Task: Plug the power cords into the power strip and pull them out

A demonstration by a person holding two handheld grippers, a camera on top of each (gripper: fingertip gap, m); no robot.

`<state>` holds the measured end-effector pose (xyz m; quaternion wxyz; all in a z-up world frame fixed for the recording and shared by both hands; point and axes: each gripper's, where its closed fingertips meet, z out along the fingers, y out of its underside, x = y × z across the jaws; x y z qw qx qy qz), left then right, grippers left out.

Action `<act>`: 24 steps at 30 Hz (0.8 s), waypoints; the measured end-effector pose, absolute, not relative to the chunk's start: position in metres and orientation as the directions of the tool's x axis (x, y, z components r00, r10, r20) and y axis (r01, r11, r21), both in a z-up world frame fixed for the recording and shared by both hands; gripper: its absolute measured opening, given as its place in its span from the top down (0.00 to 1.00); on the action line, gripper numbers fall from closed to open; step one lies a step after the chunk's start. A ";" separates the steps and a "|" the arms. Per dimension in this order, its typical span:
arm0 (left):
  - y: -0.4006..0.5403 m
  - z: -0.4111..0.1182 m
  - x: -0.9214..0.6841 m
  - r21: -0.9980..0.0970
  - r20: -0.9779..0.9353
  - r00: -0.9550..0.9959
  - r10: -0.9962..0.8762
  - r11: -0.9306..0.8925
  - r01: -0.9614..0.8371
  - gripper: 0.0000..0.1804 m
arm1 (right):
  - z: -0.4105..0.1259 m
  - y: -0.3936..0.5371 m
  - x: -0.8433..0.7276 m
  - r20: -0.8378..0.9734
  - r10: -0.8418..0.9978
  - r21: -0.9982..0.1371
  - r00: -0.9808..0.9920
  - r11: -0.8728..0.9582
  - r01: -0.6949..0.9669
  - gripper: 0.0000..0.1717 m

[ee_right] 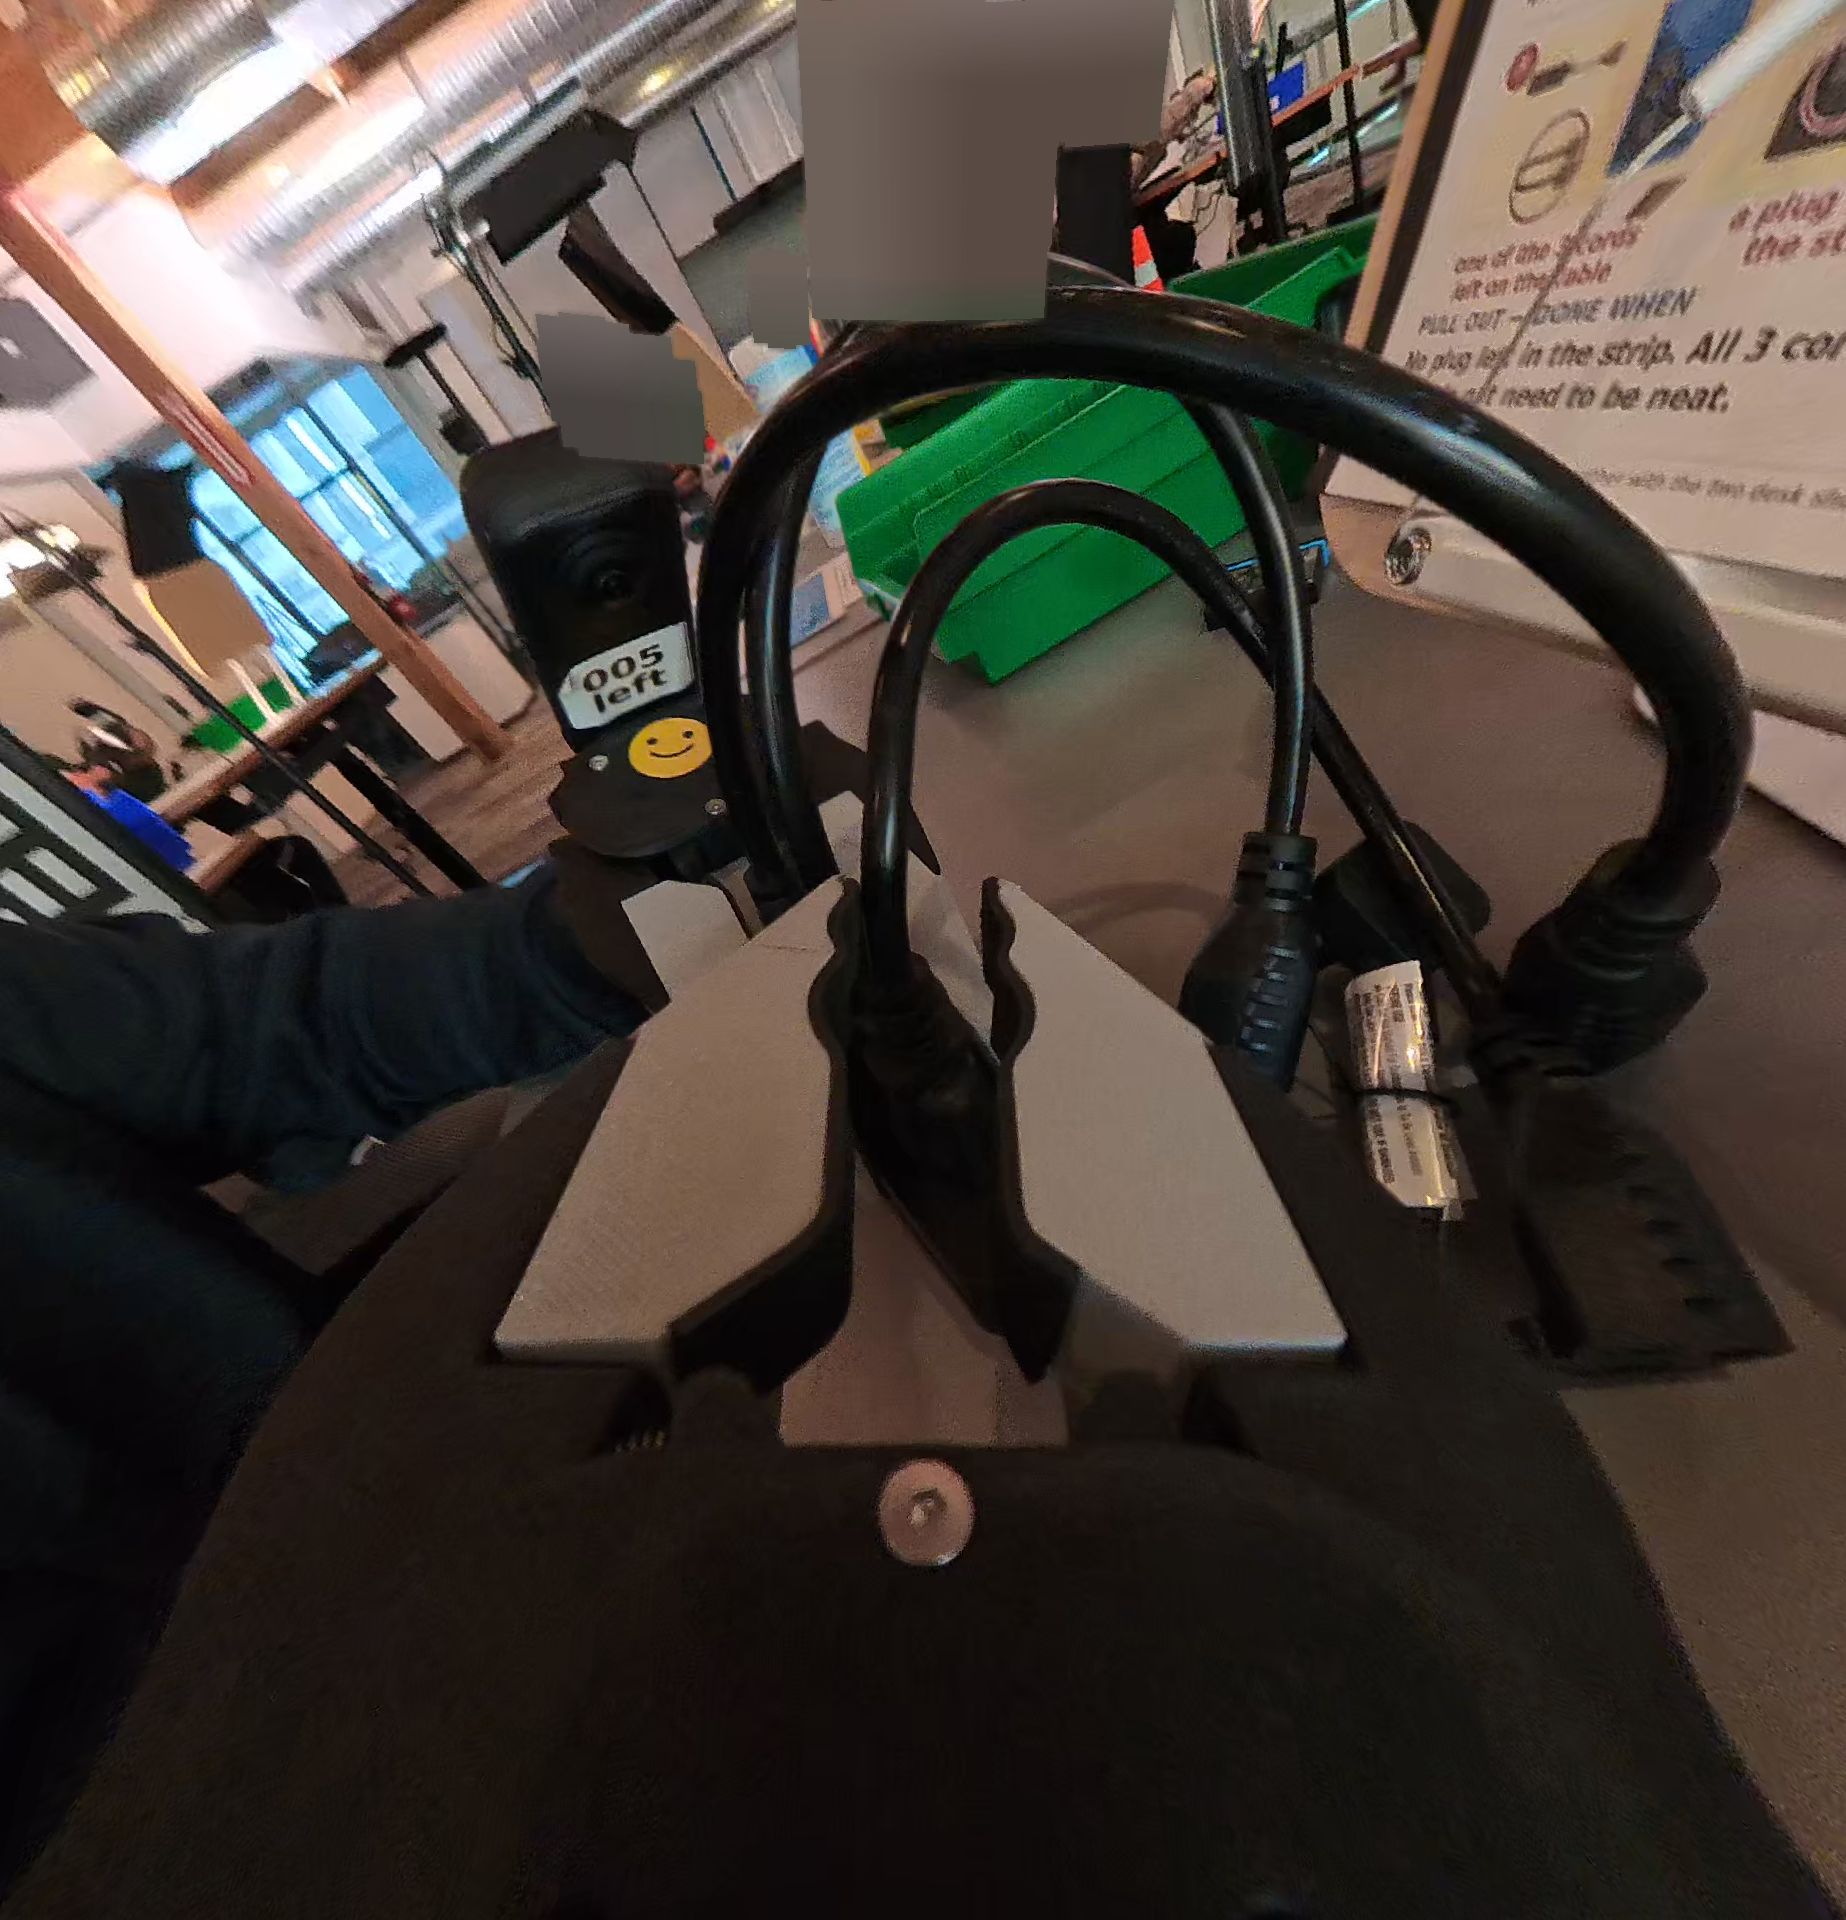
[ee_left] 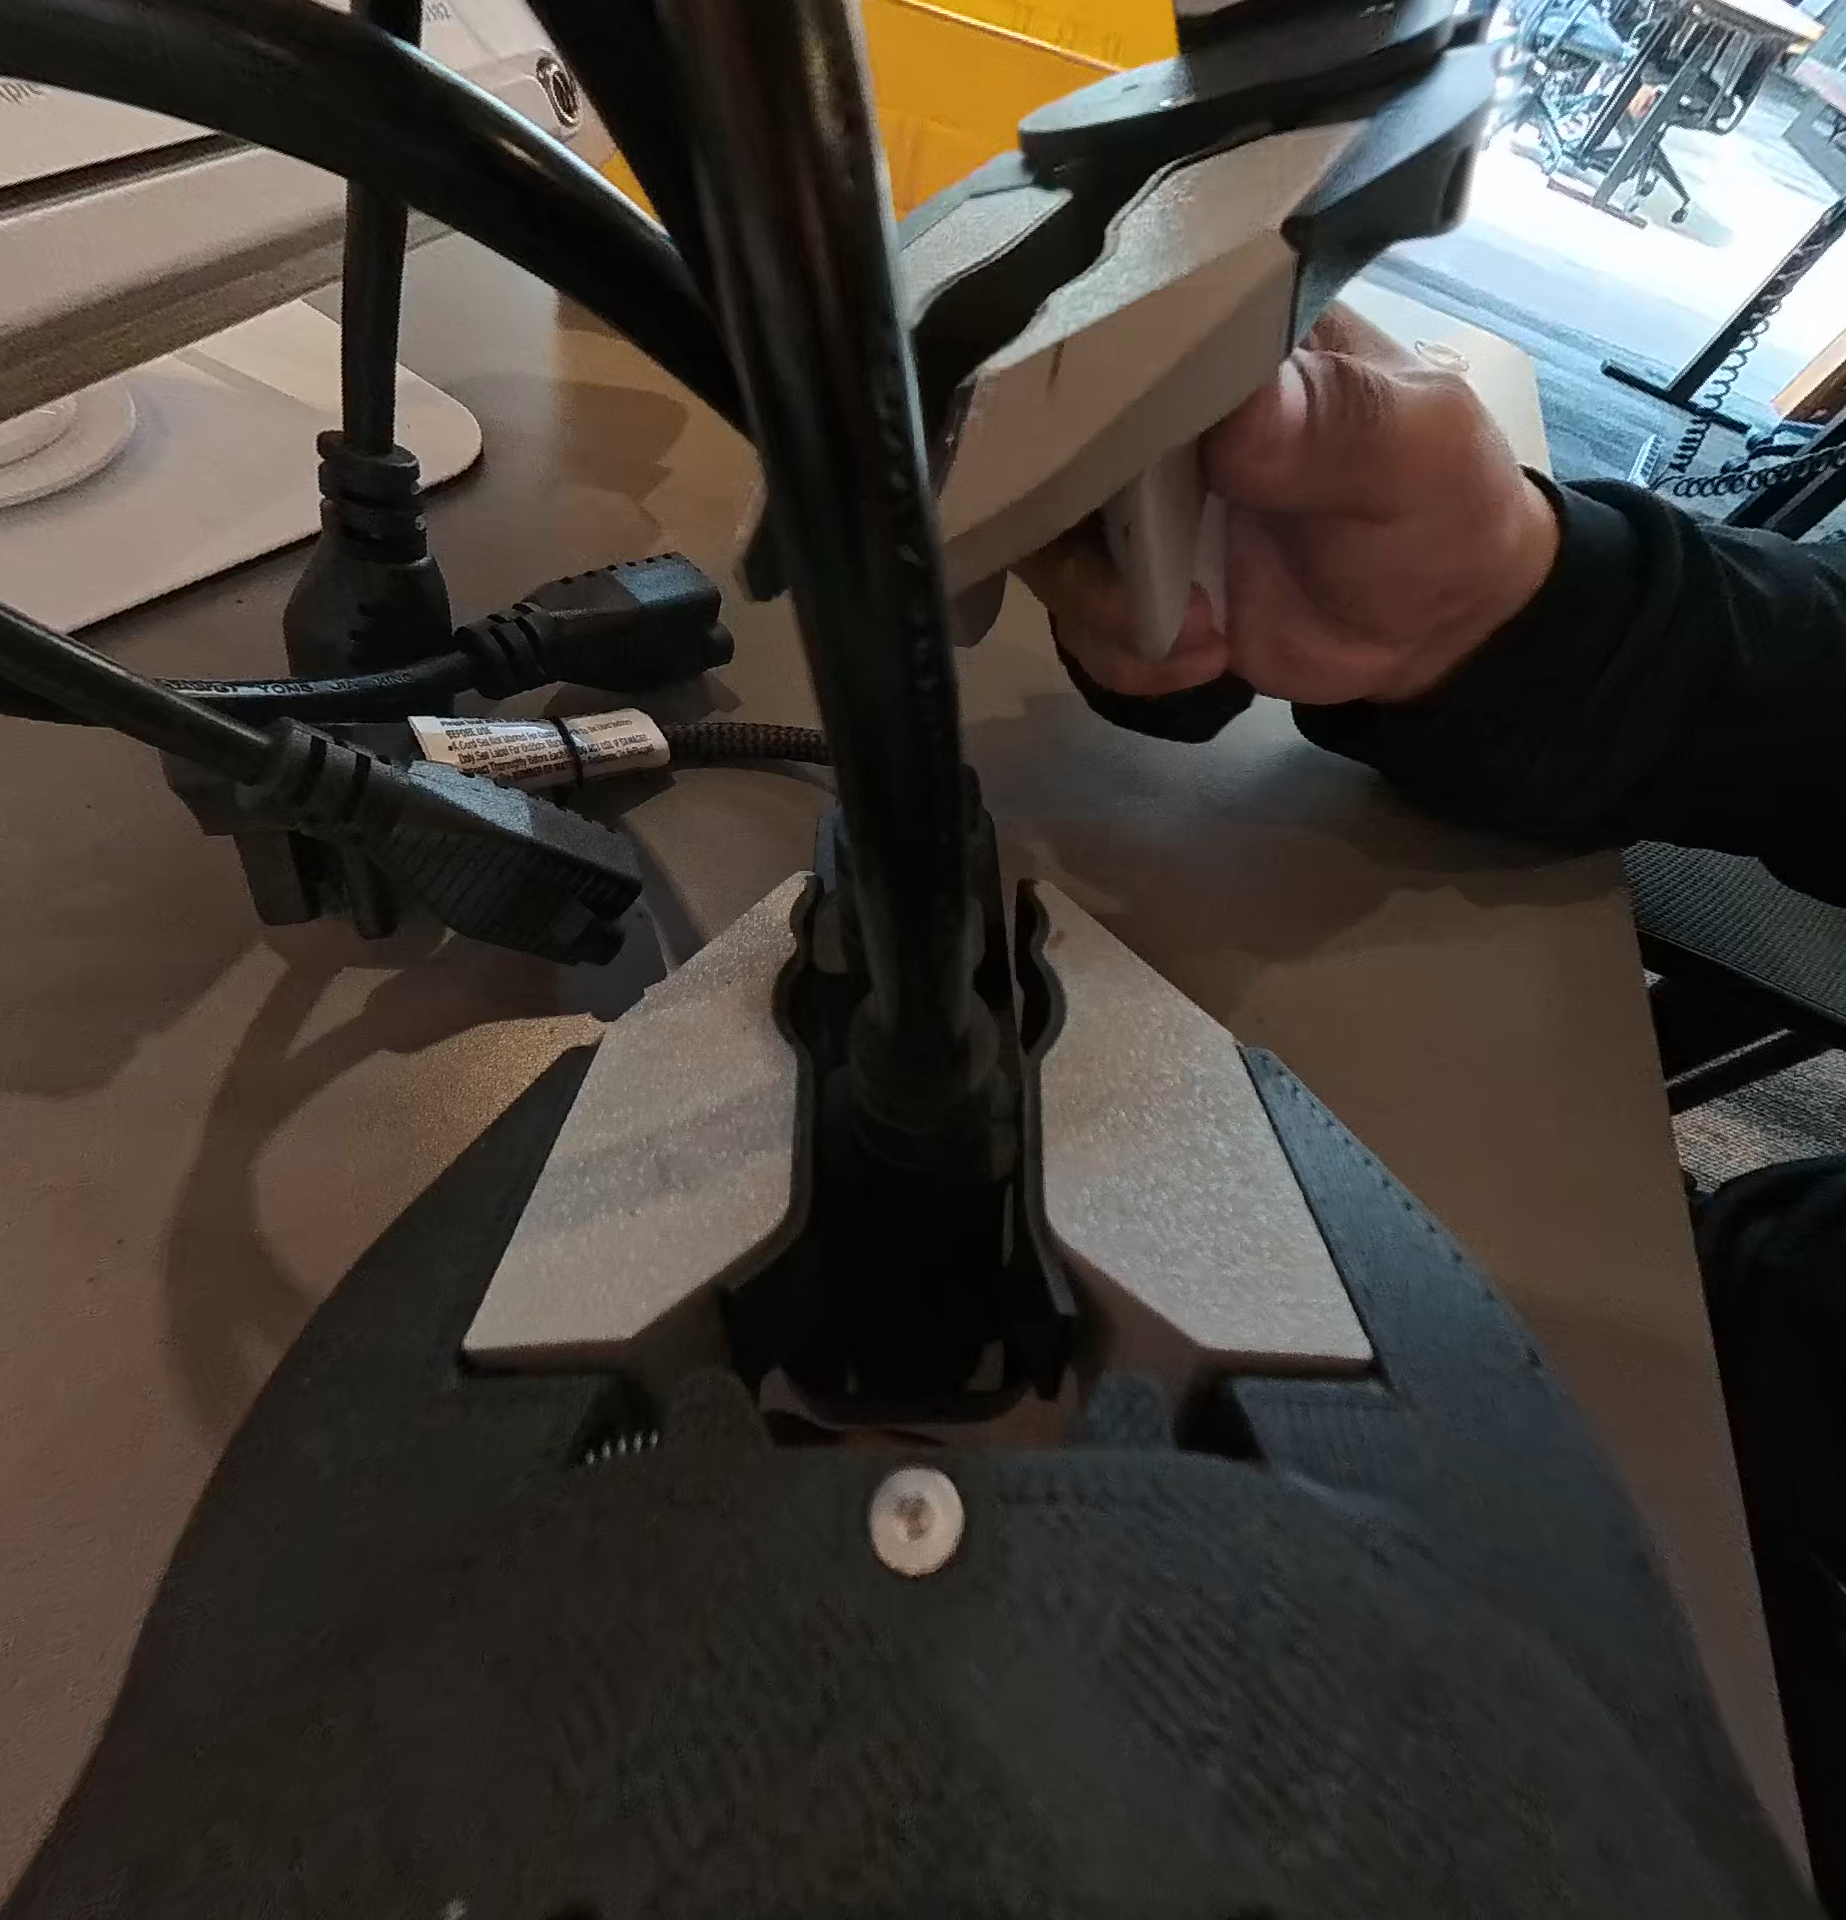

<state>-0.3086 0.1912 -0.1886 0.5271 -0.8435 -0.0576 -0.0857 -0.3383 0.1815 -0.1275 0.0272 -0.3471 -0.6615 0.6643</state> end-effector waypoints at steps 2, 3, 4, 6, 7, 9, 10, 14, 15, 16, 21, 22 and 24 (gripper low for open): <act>0.191 -0.189 -0.308 -0.878 0.202 0.979 0.004 -0.443 0.183 0.80 | -0.130 0.177 -0.337 -0.367 0.519 -0.919 -0.772 -0.074 0.387 0.91; 0.191 -0.190 -0.308 -0.875 0.197 0.980 0.003 -0.450 0.177 0.80 | -0.131 0.174 -0.336 -0.335 0.525 -0.929 -0.782 -0.048 0.366 0.92; 0.191 -0.192 -0.307 -0.872 0.191 0.982 0.000 -0.459 0.170 0.80 | -0.132 0.171 -0.335 -0.302 0.533 -0.939 -0.790 -0.023 0.343 0.95; 0.190 -0.192 -0.306 -0.872 0.181 0.983 -0.005 -0.464 0.158 0.80 | -0.133 0.170 -0.335 -0.239 0.559 -0.953 -0.794 0.020 0.302 0.96; 0.190 -0.193 -0.306 -0.871 0.180 0.984 -0.009 -0.466 0.155 0.80 | -0.133 0.170 -0.335 -0.215 0.567 -0.958 -0.795 0.038 0.286 0.95; 0.189 -0.193 -0.305 -0.871 0.171 0.985 -0.023 -0.472 0.140 0.80 | -0.134 0.169 -0.334 -0.186 0.567 -0.961 -0.802 0.064 0.268 0.96; 0.188 -0.194 -0.304 -0.870 0.166 0.986 -0.033 -0.476 0.131 0.80 | -0.134 0.168 -0.333 -0.186 0.560 -0.960 -0.807 0.069 0.270 0.96; 0.183 -0.192 -0.293 -0.865 0.177 0.979 -0.099 -0.490 0.107 0.80 | -0.132 0.163 -0.323 -0.198 0.488 -0.959 -0.850 0.083 0.271 0.96; 0.182 -0.190 -0.289 -0.867 0.191 0.973 -0.129 -0.487 0.105 0.80 | -0.130 0.161 -0.319 -0.213 0.454 -0.960 -0.865 0.068 0.272 0.96; 0.181 -0.187 -0.283 -0.870 0.214 0.963 -0.162 -0.480 0.113 0.80 | -0.127 0.159 -0.315 -0.232 0.416 -0.960 -0.879 0.047 0.275 0.96; 0.175 -0.181 -0.265 -0.863 0.312 0.911 -0.271 -0.481 0.153 0.80 | -0.122 0.153 -0.301 -0.279 0.282 -0.955 -0.918 0.015 0.295 0.94; 0.176 -0.182 -0.265 -0.862 0.310 0.911 -0.271 -0.484 0.150 0.80 | -0.122 0.153 -0.300 -0.278 0.280 -0.955 -0.919 0.019 0.295 0.94; 0.175 -0.184 -0.265 -0.860 0.306 0.912 -0.272 -0.489 0.142 0.80 | -0.123 0.153 -0.300 -0.290 0.271 -0.952 -0.918 0.016 0.306 0.94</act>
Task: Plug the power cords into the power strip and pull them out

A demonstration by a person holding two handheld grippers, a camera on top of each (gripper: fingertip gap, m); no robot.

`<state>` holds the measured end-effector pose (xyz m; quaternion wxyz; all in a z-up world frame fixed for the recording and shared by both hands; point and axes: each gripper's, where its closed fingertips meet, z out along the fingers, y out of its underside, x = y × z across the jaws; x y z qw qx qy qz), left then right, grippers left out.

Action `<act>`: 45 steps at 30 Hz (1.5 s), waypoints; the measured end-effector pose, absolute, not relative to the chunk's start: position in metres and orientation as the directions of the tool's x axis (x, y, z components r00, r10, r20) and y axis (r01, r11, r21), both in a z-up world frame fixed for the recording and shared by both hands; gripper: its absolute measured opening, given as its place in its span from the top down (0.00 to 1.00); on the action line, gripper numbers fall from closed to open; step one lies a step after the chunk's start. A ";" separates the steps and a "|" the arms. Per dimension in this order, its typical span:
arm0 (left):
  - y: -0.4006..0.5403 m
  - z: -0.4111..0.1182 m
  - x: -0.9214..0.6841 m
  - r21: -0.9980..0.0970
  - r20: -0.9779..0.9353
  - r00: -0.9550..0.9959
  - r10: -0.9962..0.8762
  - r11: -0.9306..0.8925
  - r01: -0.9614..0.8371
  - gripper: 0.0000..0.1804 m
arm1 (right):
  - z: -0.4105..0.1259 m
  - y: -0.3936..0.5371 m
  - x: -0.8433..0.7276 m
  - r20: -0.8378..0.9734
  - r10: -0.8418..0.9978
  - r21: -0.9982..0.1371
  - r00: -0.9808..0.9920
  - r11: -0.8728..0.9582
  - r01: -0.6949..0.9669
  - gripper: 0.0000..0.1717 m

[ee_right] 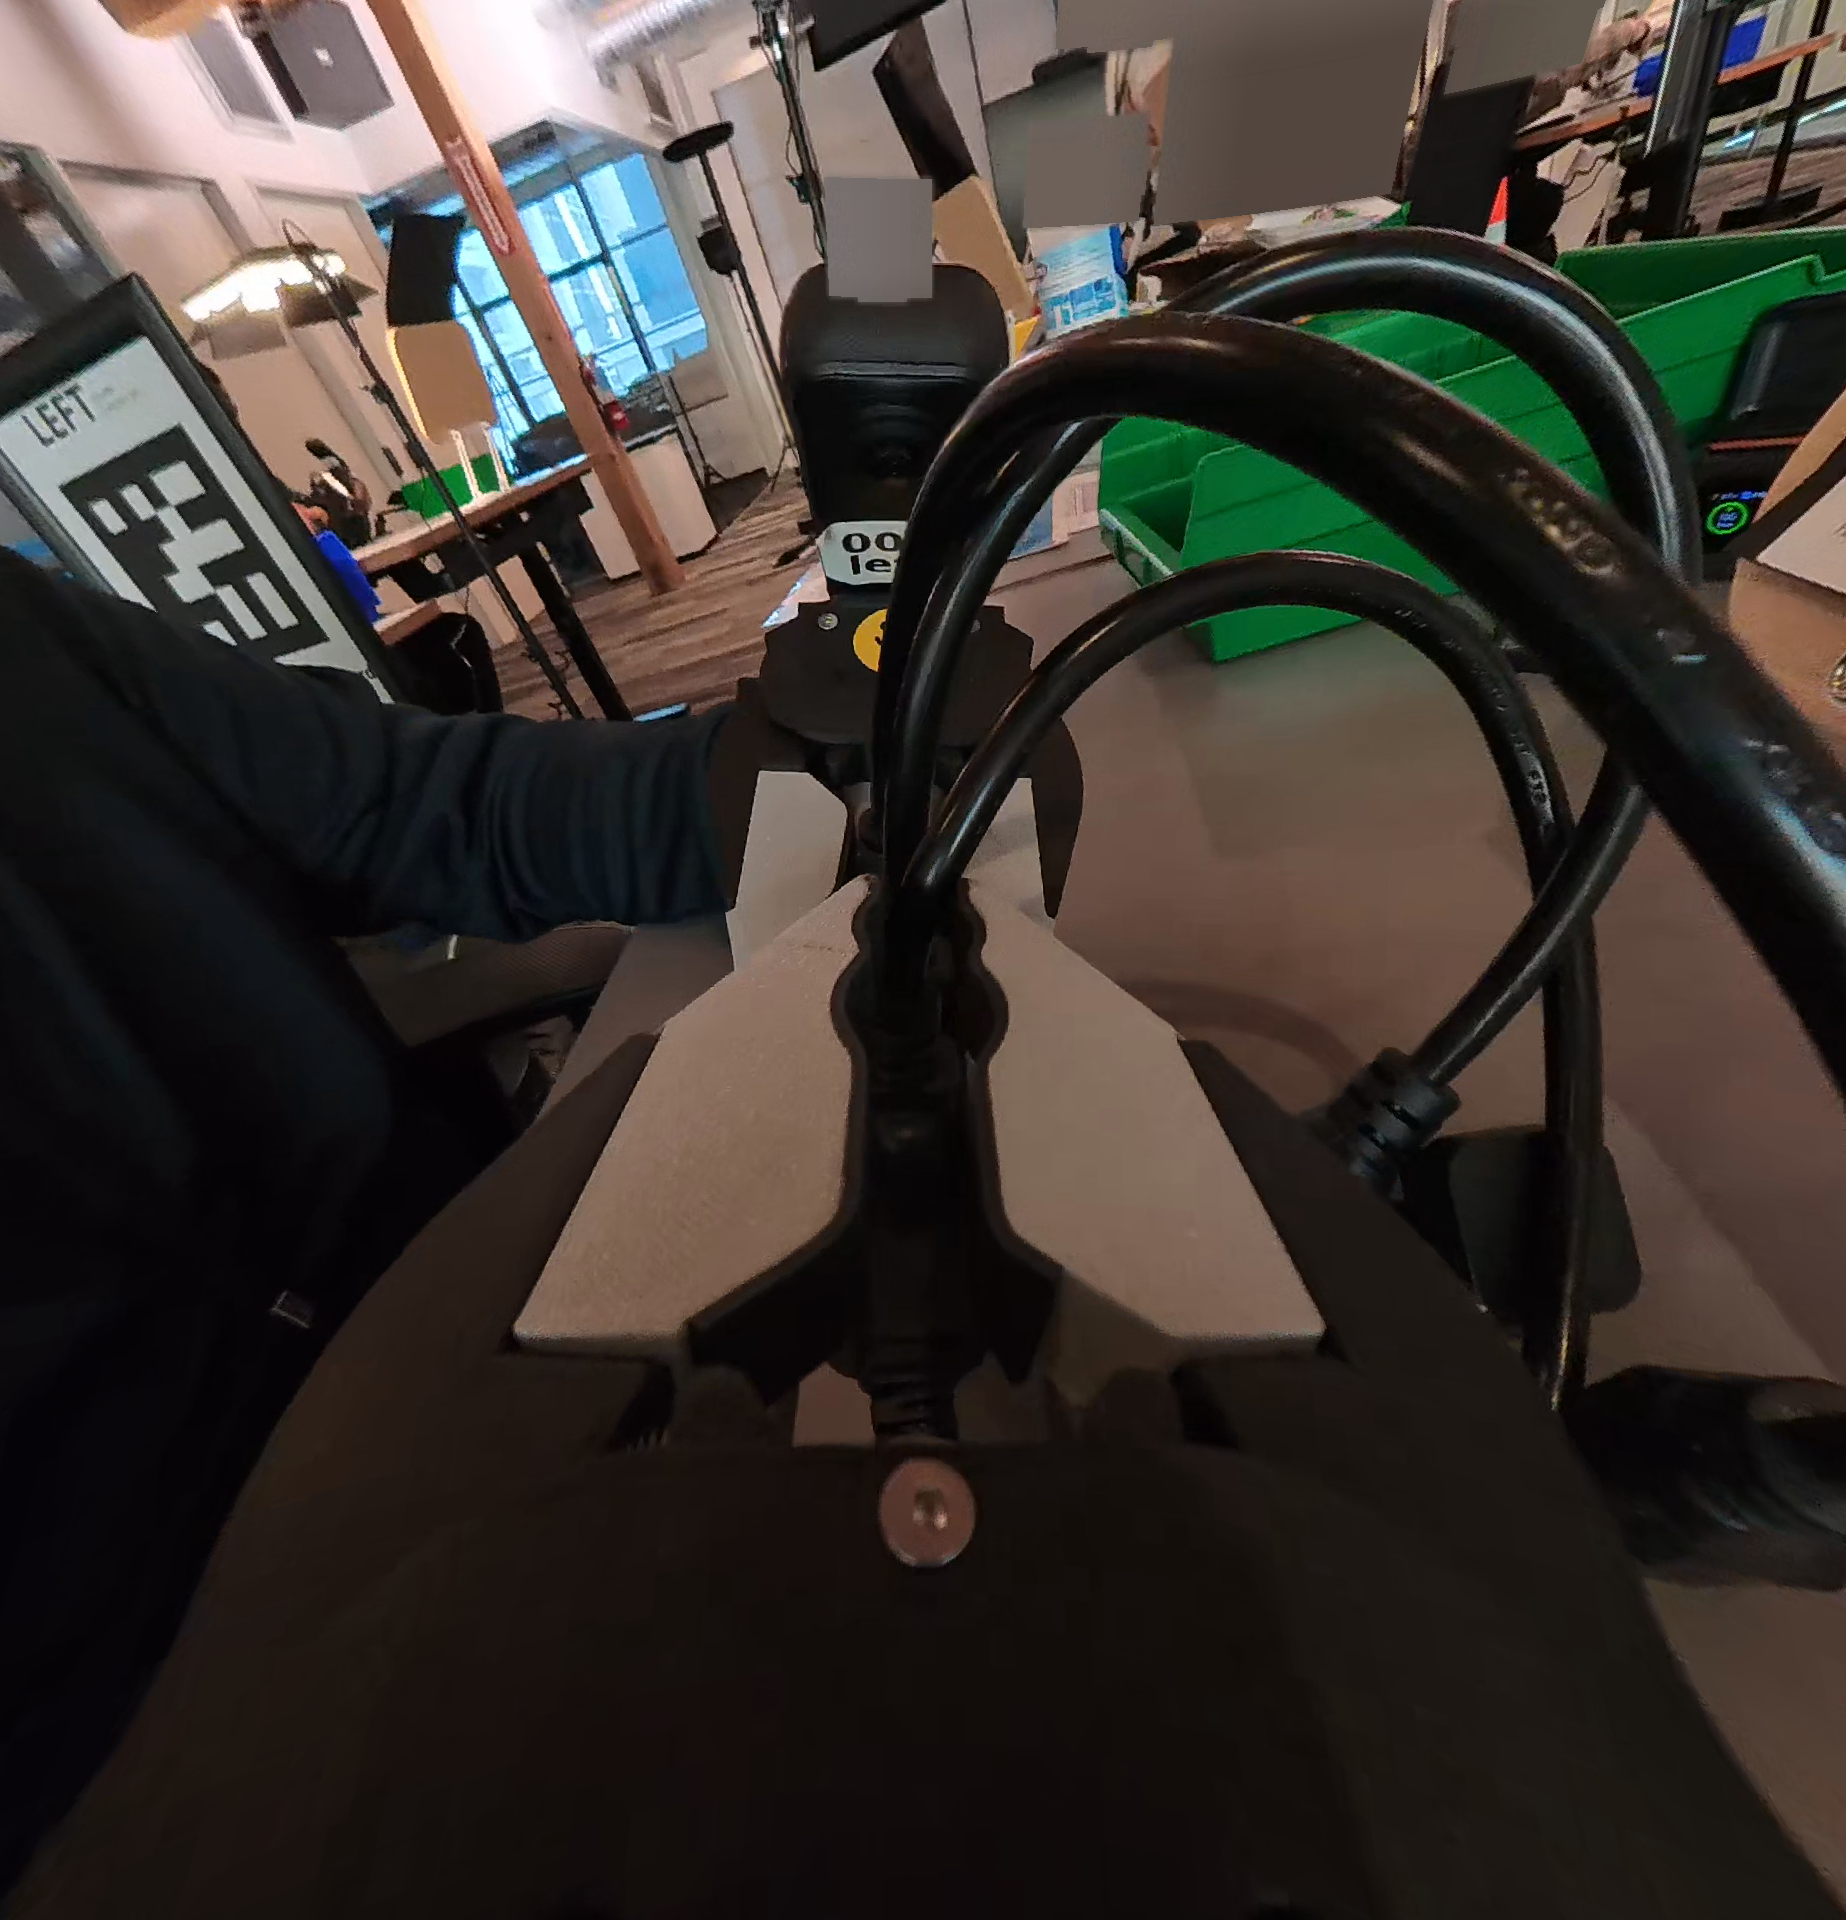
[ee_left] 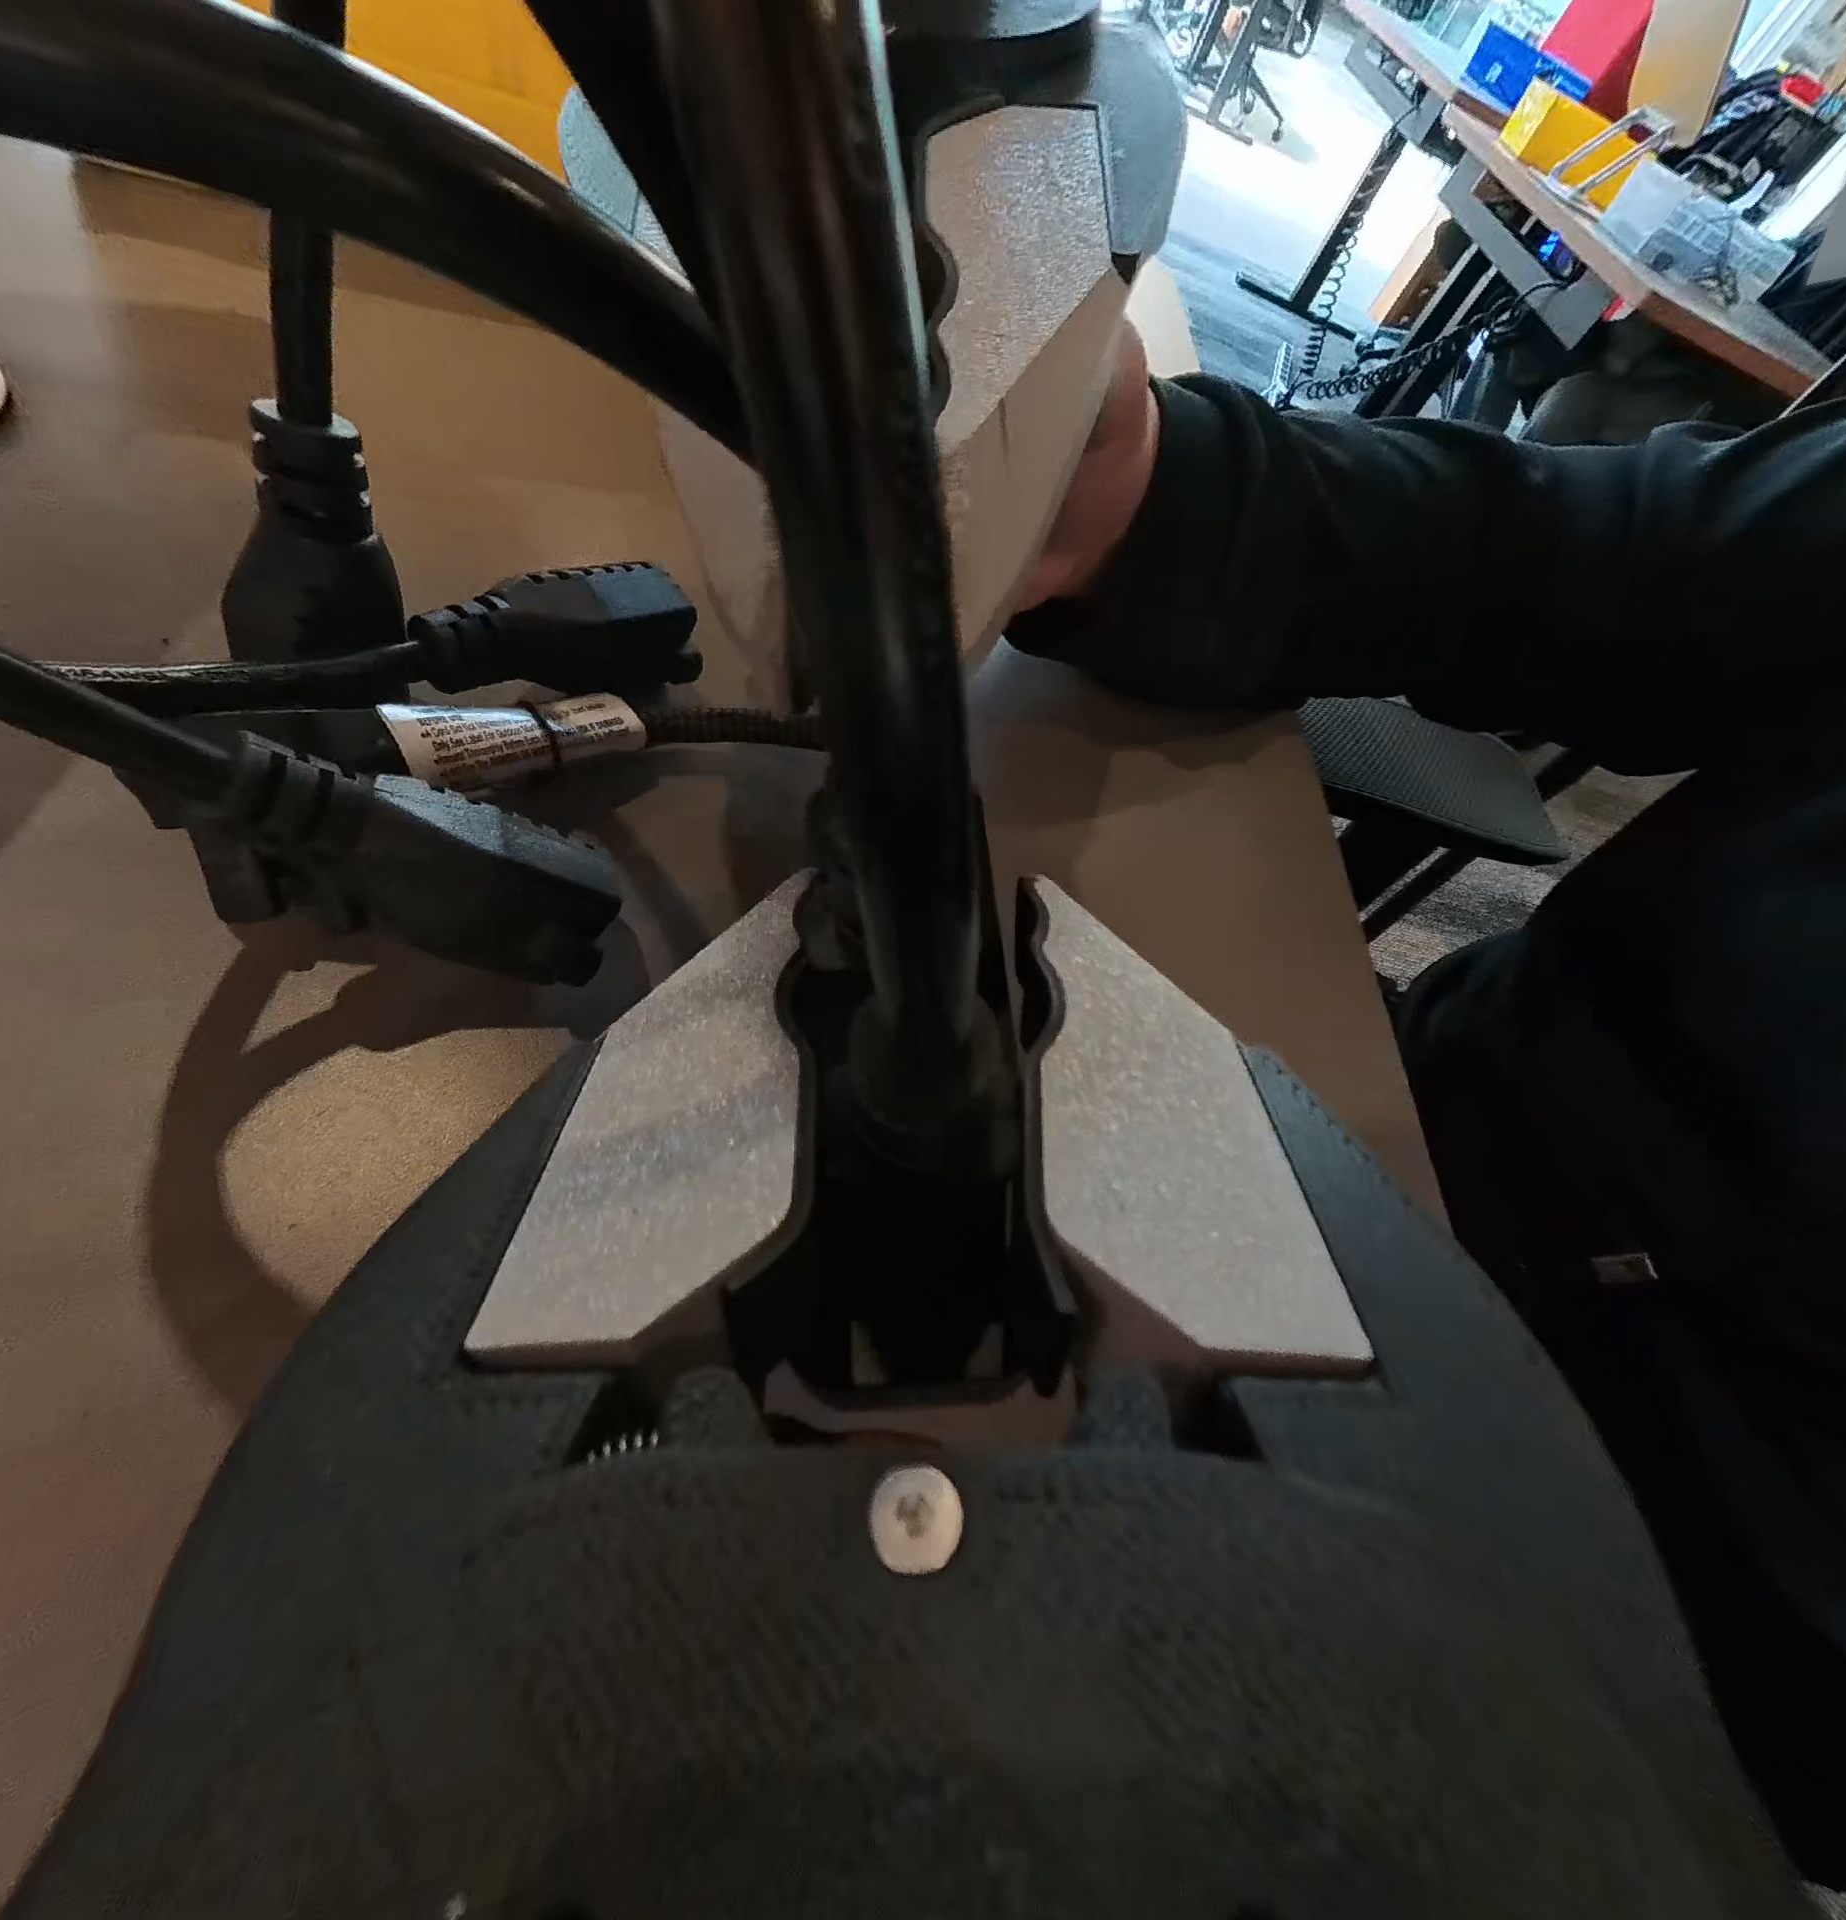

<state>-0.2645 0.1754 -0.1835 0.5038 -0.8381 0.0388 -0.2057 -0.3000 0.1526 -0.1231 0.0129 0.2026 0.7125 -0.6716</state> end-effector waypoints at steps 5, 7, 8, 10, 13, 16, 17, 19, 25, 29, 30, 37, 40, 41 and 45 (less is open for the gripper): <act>0.179 -0.186 -0.265 -0.863 0.290 0.922 -0.258 -0.486 0.136 0.80 | -0.124 0.152 -0.300 -0.327 0.258 -0.940 -0.909 0.013 0.341 0.95; 0.179 -0.187 -0.267 -0.862 0.275 0.927 -0.253 -0.492 0.122 0.80 | -0.126 0.154 -0.300 -0.314 0.269 -0.941 -0.910 0.037 0.336 0.95; 0.178 -0.189 -0.269 -0.858 0.276 0.929 -0.249 -0.498 0.121 0.80 | -0.127 0.156 -0.301 -0.298 0.286 -0.943 -0.911 0.058 0.327 0.95; 0.175 -0.190 -0.272 -0.855 0.278 0.928 -0.247 -0.505 0.122 0.80 | -0.129 0.160 -0.302 -0.281 0.310 -0.944 -0.908 0.083 0.320 0.95; 0.178 -0.193 -0.273 -0.856 0.250 0.942 -0.223 -0.505 0.108 0.80 | -0.130 0.160 -0.301 -0.292 0.308 -0.940 -0.906 0.082 0.331 0.96; 0.180 -0.194 -0.271 -0.856 0.234 0.949 -0.212 -0.508 0.097 0.80 | -0.130 0.154 -0.301 -0.300 0.311 -0.938 -0.902 0.076 0.338 0.96; 0.178 -0.195 -0.272 -0.854 0.228 0.948 -0.220 -0.514 0.086 0.80 | -0.131 0.154 -0.301 -0.279 0.322 -0.940 -0.905 0.100 0.325 0.96; 0.176 -0.194 -0.275 -0.852 0.230 0.948 -0.220 -0.517 0.087 0.81 | -0.133 0.160 -0.301 -0.226 0.349 -0.942 -0.909 0.159 0.295 0.95; 0.177 -0.197 -0.272 -0.851 0.203 0.956 -0.213 -0.522 0.064 0.81 | -0.134 0.156 -0.300 -0.259 0.337 -0.937 -0.905 0.141 0.320 0.96; 0.188 -0.195 -0.275 -0.855 0.224 0.959 -0.174 -0.508 0.107 0.80 | -0.131 0.159 -0.304 -0.277 0.345 -0.932 -0.897 0.131 0.339 0.97; 0.189 -0.194 -0.275 -0.859 0.226 0.960 -0.165 -0.498 0.117 0.81 | -0.131 0.155 -0.305 -0.283 0.346 -0.931 -0.894 0.123 0.343 0.97; 0.180 -0.198 -0.273 -0.854 0.188 0.959 -0.210 -0.517 0.054 0.80 | -0.135 0.150 -0.300 -0.216 0.345 -0.932 -0.913 0.205 0.298 0.97; 0.169 -0.199 -0.276 -0.843 0.174 0.959 -0.224 -0.537 0.027 0.80 | -0.139 0.160 -0.294 -0.188 0.345 -0.932 -0.920 0.232 0.278 0.96; 0.173 -0.199 -0.277 -0.845 0.179 0.959 -0.219 -0.534 0.035 0.80 | -0.137 0.161 -0.296 -0.210 0.343 -0.932 -0.916 0.213 0.293 0.96; 0.176 -0.202 -0.274 -0.843 0.158 0.964 -0.215 -0.538 0.018 0.80 | -0.136 0.149 -0.298 -0.188 0.351 -0.933 -0.917 0.229 0.279 0.97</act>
